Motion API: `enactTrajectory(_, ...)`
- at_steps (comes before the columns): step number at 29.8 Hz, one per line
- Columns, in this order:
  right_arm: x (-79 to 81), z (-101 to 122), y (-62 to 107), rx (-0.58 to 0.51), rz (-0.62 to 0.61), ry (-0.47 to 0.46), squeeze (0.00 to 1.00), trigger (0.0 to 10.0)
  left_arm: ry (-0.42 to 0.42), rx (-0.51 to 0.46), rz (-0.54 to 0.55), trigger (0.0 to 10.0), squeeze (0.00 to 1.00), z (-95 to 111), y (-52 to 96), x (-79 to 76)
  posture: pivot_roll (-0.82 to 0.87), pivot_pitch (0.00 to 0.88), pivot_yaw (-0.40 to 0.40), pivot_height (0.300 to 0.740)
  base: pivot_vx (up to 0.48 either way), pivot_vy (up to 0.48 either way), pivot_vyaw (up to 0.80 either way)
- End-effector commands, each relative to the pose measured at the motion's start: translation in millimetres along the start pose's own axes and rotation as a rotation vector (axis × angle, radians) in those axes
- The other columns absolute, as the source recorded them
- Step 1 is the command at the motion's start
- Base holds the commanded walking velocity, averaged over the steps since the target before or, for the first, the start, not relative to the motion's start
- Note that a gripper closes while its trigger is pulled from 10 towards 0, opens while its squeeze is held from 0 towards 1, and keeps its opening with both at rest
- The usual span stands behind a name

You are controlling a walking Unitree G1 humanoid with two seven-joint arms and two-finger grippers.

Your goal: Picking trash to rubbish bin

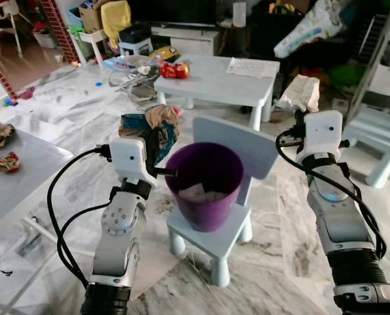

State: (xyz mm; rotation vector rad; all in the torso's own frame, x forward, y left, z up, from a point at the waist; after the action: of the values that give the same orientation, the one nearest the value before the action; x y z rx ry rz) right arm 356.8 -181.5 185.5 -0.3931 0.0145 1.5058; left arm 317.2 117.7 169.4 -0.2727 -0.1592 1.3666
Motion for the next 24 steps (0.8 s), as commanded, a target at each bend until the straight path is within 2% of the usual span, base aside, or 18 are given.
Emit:
enactTrajectory(1, 9.2, 3.4, -1.3, -0.013, 0.024, -0.025, 0.00, 10.0, -0.026, 0.006, 0.010, 0.0, 0.00, 1.1, 1.3, 7.9, -0.07, 0.038, 0.049, 0.740, 0.469, 0.000, 0.00)
enactTrajectory(10, 16.7, -1.4, -2.4, 0.016, 0.048, -0.057, 0.00, 10.0, -0.041, 0.024, 0.017, 0.0, 0.00, -0.9, 3.0, 11.7, -0.06, 0.037, 0.053, 0.740, 0.391, 0.000, 0.00)
enactTrajectory(14, 19.9, -16.5, -4.3, 0.097, 0.072, -0.108, 0.00, 10.0, -0.038, 0.023, 0.006, 0.0, 0.00, -1.4, 3.1, 9.1, -0.06, 0.035, 0.055, 0.740, 0.000, 0.000, 0.00)
enactTrajectory(18, 31.1, -31.9, -5.9, 0.166, 0.165, -0.174, 0.00, 10.0, -0.053, 0.045, 0.012, 0.0, 0.00, -9.0, 5.7, 10.9, -0.05, 0.031, 0.056, 0.740, 0.000, 0.000, 0.00)
enactTrajectory(24, 36.6, -47.3, -10.1, 0.226, 0.214, -0.167, 0.00, 10.0, -0.083, 0.101, 0.017, 0.0, 0.00, -24.4, 15.7, 18.0, -0.03, 0.031, 0.057, 0.740, 0.000, 0.000, 0.00)
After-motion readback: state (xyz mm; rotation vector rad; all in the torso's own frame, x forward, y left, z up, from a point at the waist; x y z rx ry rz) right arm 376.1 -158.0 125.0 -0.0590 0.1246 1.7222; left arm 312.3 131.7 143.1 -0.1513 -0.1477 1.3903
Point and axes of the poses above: a point about 5 cm out from each wrist's last joint towards the gripper, its own y axis pointing back from the gripper into the wrist, its own z axis along the axis of the wrist's last joint, x = y × z, the point moved 2 cm from there along -y, pointing out of the wrist towards the gripper, and after that the axes turned 1 degree about y, right-handed, at the moved point
